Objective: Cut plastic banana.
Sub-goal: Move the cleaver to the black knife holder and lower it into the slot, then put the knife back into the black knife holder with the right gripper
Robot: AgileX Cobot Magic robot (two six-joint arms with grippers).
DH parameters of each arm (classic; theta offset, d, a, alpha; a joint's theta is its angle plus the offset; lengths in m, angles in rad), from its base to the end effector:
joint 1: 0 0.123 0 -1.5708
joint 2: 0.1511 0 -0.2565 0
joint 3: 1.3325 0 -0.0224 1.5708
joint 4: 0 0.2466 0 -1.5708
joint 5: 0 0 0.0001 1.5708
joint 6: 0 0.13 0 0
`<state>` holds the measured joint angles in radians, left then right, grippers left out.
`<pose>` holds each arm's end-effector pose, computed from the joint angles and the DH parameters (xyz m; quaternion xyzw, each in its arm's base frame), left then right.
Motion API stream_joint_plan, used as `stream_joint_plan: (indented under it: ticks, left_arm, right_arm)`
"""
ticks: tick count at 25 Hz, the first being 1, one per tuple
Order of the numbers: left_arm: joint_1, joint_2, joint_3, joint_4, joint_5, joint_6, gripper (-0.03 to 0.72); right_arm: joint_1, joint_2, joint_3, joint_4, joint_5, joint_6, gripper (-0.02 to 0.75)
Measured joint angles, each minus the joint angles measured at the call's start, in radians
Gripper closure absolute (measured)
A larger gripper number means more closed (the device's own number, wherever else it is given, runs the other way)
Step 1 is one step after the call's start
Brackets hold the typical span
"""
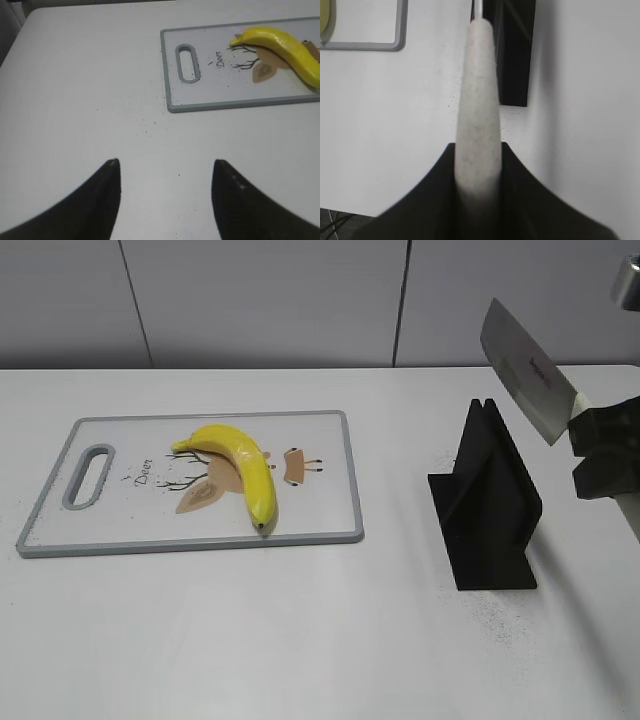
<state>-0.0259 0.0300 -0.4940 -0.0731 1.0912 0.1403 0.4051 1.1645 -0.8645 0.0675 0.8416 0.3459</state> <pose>0.0571 -0.0099 0.2508 0.0735 0.8664 -0.0083 0.4938 0.2227 0.1026 0.2281 -0.0133 0.9663 0.1216 0.2264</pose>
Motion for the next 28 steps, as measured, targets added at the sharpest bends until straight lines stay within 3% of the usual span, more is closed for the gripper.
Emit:
stream_joint_plan:
  ticks: [28]
  left_arm:
    - [0.000,-0.035,0.000,-0.003,0.000,0.004,0.125]
  right_arm:
    - [0.000,0.191,0.003,-0.058,-0.115,0.082,0.552]
